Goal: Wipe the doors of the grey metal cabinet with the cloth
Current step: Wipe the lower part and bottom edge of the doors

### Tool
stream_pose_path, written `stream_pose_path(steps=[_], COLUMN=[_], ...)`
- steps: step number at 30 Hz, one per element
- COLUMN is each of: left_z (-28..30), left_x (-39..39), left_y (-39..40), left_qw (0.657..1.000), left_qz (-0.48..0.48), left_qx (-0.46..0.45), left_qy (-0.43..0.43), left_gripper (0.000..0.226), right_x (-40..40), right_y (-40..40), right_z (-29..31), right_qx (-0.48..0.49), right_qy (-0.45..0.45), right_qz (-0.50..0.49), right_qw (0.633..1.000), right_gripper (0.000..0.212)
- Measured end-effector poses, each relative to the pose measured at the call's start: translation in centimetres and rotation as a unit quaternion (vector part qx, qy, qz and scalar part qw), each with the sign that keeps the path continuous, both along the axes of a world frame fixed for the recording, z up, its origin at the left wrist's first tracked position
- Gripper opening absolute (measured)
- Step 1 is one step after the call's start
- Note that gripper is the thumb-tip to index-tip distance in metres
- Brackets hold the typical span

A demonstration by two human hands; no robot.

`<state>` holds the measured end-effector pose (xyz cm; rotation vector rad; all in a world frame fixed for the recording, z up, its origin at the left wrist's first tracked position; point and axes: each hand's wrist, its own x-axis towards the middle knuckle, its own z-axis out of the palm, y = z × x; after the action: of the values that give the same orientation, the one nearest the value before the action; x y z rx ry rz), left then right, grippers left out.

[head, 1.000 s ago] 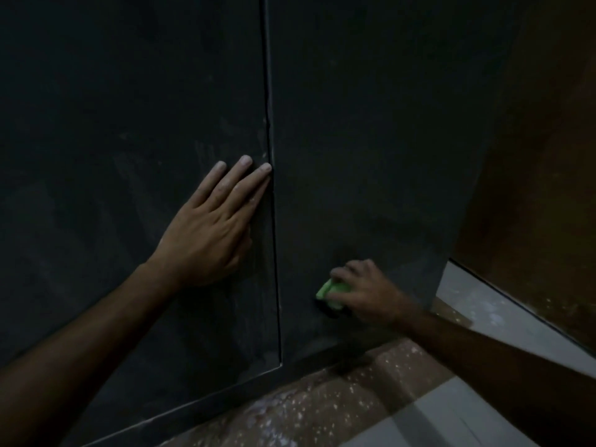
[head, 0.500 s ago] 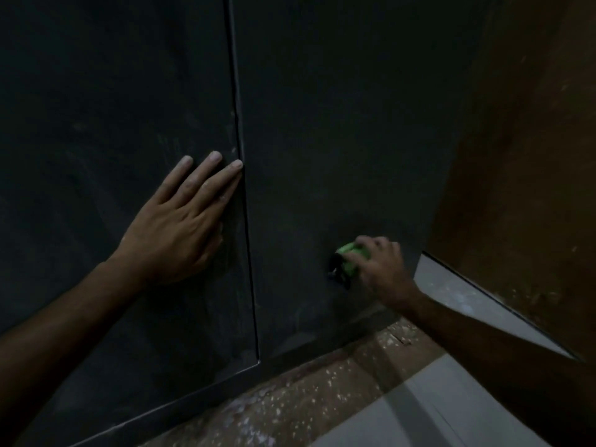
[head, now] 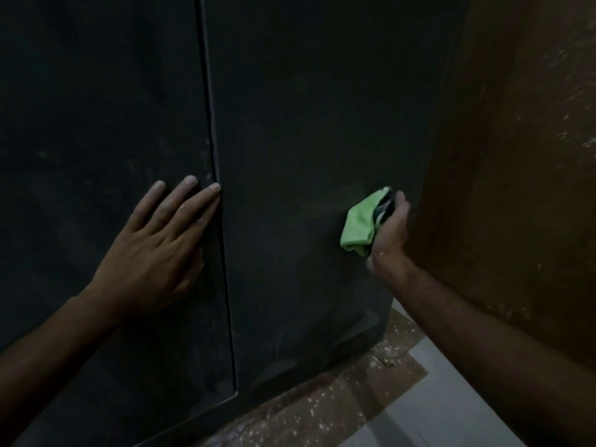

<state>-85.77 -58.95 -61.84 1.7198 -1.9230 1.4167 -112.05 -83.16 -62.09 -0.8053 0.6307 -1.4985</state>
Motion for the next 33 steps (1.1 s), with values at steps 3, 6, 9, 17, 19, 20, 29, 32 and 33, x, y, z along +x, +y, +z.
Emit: stream_pose_path(steps=[3,6,9,17,19,20,29,32,33], left_z=[0.0,0.0,-0.1,-0.4,-0.4,-0.4,-0.4,-0.5,-0.5], left_x=[0.0,-0.1,-0.1,-0.2,-0.1,-0.1,-0.4,-0.5,-0.5], left_y=[0.0,0.1,0.1,-0.1,-0.3,-0.4,-0.5,-0.5,-0.5], left_qw=[1.000,1.000,1.000,1.000,1.000,1.000,1.000,0.999,1.000], left_qz=[0.002,0.001,0.003,0.012,0.021,0.024,0.023,0.030,0.028], left_qx=[-0.001,0.002,0.001,-0.004,-0.002,-0.001,-0.020,-0.015,-0.015], left_qy=[0.000,0.000,0.000,0.000,-0.002,-0.003,-0.001,-0.003,-0.002], left_gripper=[0.073,0.074,0.074,0.076,0.077,0.078,0.082,0.082,0.082], right_x=[1.7,2.9,3.1,1.3,2.5,3.2,0.1,0.4,1.1], right_y=[2.0,2.9,3.8,1.0,1.0,1.3,-0.4,-3.0,-2.7], right_z=[0.3,-0.1,-0.7,-1.6,-1.2,-1.3,-11.4,-6.4,-4.9], right_qx=[-0.062,-0.165,-0.242,-0.264,-0.242,-0.240,-0.419,-0.175,-0.193], right_qy=[0.082,0.210,0.285,0.298,0.295,0.299,0.495,0.379,0.373], right_qz=[-0.044,-0.062,-0.101,-0.247,-0.273,-0.279,-0.202,-0.269,-0.294], right_qw=[0.994,0.962,0.922,0.883,0.883,0.880,0.734,0.868,0.859], right_gripper=[0.032,0.033,0.038,0.045,0.033,0.033,0.051,0.043,0.045])
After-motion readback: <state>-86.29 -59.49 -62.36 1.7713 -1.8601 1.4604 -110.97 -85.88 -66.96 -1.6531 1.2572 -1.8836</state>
